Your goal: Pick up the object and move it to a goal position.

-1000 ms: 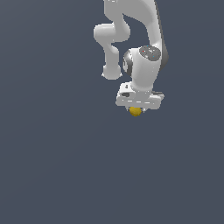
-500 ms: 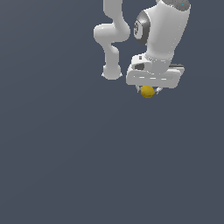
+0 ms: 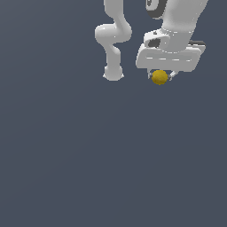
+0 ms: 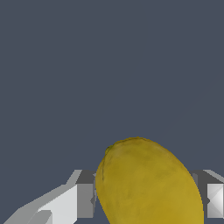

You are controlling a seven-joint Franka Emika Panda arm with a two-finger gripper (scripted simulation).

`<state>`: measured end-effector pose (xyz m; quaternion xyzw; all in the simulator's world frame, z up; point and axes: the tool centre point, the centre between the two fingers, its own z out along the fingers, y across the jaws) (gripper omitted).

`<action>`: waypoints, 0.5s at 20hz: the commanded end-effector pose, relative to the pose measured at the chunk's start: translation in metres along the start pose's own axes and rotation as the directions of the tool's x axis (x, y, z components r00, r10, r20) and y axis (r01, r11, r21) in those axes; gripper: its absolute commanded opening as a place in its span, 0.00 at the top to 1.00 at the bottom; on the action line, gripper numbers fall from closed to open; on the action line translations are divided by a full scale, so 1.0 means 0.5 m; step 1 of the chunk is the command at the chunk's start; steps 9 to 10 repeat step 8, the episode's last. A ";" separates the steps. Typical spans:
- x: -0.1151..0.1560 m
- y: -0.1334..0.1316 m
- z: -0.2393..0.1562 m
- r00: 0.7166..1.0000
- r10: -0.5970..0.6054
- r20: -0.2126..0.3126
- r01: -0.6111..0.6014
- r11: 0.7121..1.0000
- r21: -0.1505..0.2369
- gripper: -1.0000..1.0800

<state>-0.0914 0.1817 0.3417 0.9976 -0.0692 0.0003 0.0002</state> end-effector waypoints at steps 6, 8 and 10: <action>-0.004 -0.013 -0.037 1.000 0.001 0.000 -0.001 1.000 0.000 1.00; -0.003 -0.014 -0.036 1.000 0.001 0.000 -0.001 1.000 0.000 1.00; -0.003 -0.014 -0.036 1.000 0.001 0.000 -0.001 1.000 0.000 1.00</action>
